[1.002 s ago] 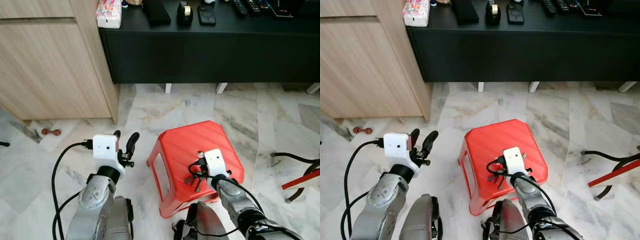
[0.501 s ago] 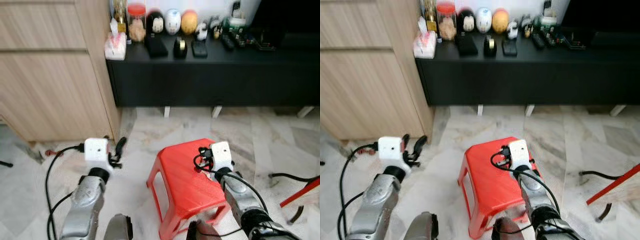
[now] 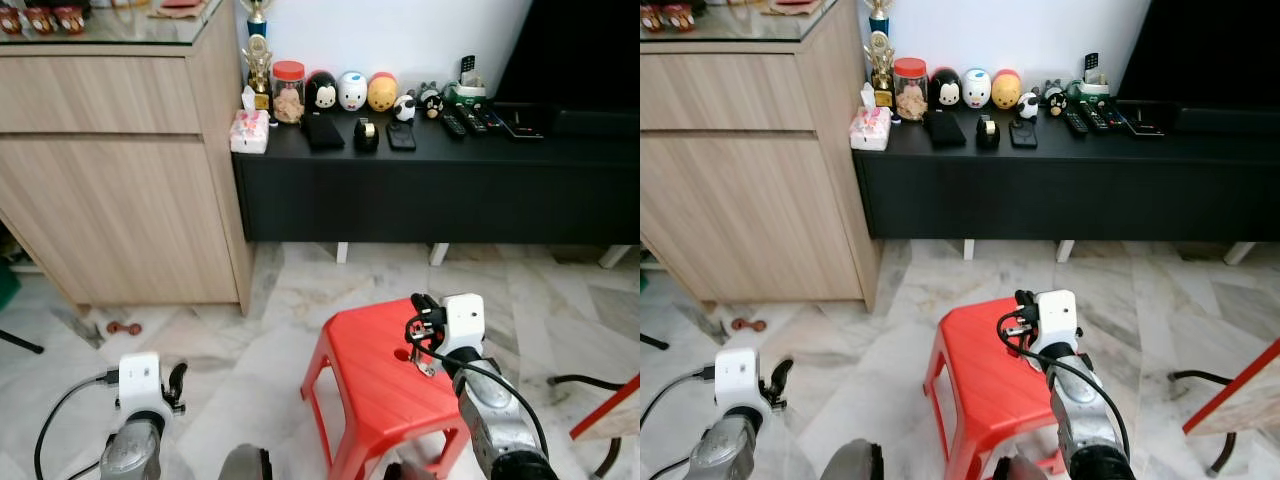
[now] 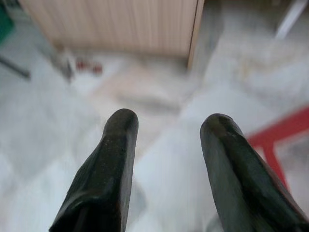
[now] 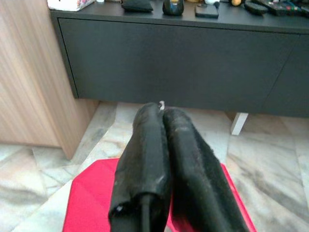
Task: Hang keys on a hook
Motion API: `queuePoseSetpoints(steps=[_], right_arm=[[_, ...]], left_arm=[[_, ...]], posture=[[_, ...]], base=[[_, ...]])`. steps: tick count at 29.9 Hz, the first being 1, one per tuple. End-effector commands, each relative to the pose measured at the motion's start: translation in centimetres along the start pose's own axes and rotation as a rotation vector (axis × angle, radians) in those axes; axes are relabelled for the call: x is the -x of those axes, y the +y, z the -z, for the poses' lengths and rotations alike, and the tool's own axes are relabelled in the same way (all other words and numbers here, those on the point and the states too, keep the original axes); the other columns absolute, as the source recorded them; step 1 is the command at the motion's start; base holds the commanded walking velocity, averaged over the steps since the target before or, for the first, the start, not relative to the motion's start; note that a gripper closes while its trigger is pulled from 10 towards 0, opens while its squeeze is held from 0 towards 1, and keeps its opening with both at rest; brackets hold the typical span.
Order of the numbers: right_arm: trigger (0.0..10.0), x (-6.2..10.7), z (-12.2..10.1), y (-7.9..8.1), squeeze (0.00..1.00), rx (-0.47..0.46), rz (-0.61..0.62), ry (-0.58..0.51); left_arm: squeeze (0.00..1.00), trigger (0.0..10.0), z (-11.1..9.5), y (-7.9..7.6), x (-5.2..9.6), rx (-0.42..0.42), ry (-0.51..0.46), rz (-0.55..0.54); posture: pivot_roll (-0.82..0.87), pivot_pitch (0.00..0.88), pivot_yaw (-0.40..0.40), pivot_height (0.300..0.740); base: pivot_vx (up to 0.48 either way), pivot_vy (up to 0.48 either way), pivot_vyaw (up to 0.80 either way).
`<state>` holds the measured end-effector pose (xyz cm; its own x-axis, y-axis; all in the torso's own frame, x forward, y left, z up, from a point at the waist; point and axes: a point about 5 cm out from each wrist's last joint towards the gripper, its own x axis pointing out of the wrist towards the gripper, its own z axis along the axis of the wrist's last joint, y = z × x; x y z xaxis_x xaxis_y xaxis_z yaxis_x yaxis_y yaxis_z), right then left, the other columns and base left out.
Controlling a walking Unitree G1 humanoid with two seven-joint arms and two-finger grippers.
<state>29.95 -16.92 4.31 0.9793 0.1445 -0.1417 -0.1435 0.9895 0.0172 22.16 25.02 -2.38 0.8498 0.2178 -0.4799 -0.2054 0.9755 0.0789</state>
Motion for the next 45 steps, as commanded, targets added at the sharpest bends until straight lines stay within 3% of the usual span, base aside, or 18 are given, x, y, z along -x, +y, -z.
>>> queuePoseSetpoints(steps=[1, 3, 8, 18, 25, 28, 39, 45], right_arm=[[10.0, 0.2, -0.3, -0.3, 0.00, -0.020, 0.038, -0.013], [10.0, 0.3, -0.3, -0.3, 0.00, -0.025, 0.042, -0.013], [10.0, 0.3, -0.4, 0.1, 0.00, -0.045, 0.065, -0.014], [10.0, 0.3, -0.7, 0.2, 0.00, -0.052, 0.077, -0.017], [10.0, 0.2, -0.8, 0.3, 0.00, -0.050, 0.076, -0.010], [10.0, 0.1, -1.0, 0.3, 0.00, -0.050, 0.076, -0.014], [10.0, -0.2, -1.5, 0.7, 0.00, -0.067, 0.071, -0.043], [10.0, -0.2, -1.7, 0.3, 0.00, -0.069, 0.096, -0.047]], left_arm=[[0.00, 10.0, 2.3, -0.7, 0.5, -0.039, 0.087, 0.040], [0.00, 10.0, 2.7, -0.7, 0.7, -0.043, 0.102, 0.044], [0.00, 10.0, 5.9, -0.1, 1.8, -0.045, 0.248, 0.049], [0.00, 10.0, 8.1, 0.7, 3.1, -0.036, 0.354, 0.042], [0.00, 10.0, 9.7, 3.0, 4.6, -0.032, 0.420, 0.011], [0.00, 10.0, 10.1, 3.2, 5.0, -0.031, 0.439, 0.005], [0.00, 10.0, 10.9, 2.1, 5.4, -0.036, 0.477, 0.015], [0.00, 10.0, 11.0, 1.1, 5.3, -0.039, 0.480, 0.029]], posture=[[0.17, 0.000, -0.032, 0.642], [0.17, 0.000, -0.030, 0.642], [0.18, 0.000, -0.018, 0.642], [0.17, 0.000, -0.016, 0.642], [0.17, 0.000, -0.025, 0.642], [0.17, 0.000, -0.025, 0.642], [0.17, 0.000, -0.027, 0.642], [0.17, 0.000, -0.029, 0.675]], base=[[0.000, 0.000, 0.00], [0.000, 0.000, 0.00], [0.000, 0.000, 0.00], [-0.243, 0.000, 0.00], [-0.314, 0.000, 0.00], [-0.316, 0.000, 0.00], [-0.142, 0.000, 0.00], [0.000, 0.000, 0.00]])
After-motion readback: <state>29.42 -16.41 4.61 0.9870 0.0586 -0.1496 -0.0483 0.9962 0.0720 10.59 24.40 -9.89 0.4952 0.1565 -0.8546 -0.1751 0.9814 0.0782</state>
